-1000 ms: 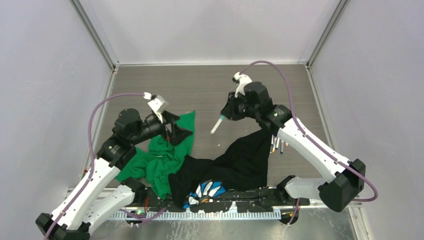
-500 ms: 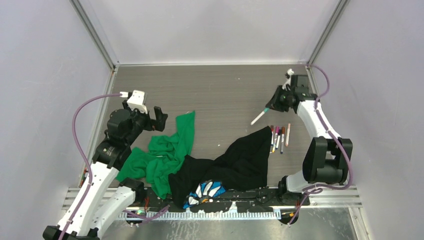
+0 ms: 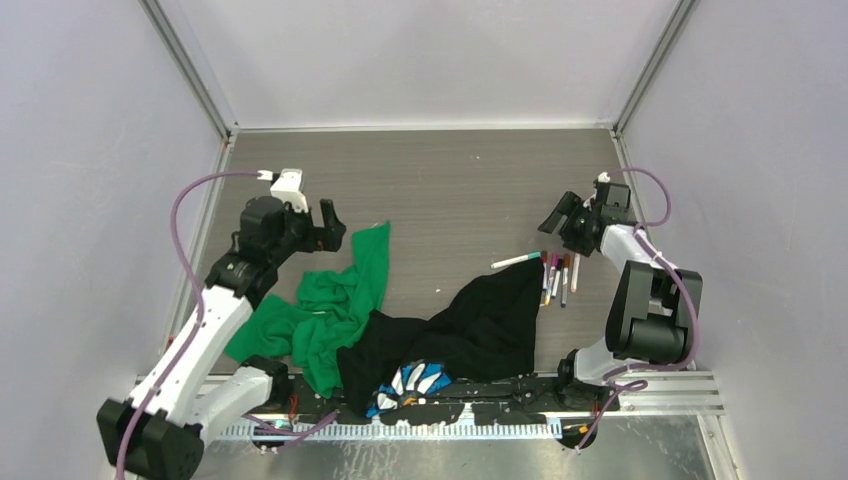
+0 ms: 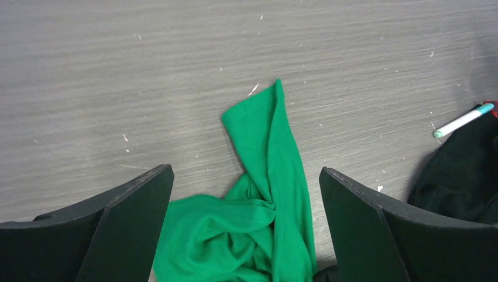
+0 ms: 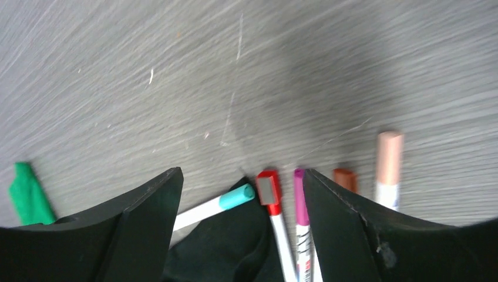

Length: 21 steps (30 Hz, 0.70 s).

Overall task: Insert the pens into the pen caps
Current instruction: Reset both arms

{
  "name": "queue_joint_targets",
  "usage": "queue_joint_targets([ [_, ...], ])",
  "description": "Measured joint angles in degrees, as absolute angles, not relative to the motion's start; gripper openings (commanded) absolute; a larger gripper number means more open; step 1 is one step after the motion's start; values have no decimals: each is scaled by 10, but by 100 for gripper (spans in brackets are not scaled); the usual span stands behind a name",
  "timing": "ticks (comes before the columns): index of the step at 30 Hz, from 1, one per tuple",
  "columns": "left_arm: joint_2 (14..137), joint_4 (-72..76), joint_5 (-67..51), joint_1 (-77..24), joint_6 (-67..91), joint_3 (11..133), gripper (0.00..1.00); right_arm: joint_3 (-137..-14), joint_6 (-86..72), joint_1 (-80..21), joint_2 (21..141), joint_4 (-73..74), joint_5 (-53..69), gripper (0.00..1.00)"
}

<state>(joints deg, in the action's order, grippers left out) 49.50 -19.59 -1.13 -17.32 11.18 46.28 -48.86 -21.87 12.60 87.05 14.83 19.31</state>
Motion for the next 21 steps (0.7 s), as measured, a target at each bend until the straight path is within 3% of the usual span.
queue_joint_targets([
  [5,605,-186,-1,-138,159,483,98,-487,-179,126,839,98,119,83],
  [9,656,-112,9,-51,201,461,98,-436,-151,126,773,-13,104,83],
  [15,661,72,121,-10,186,326,98,-242,-121,126,643,-277,93,84],
  [21,745,201,216,-11,138,229,98,-82,-117,126,649,-450,64,84],
])
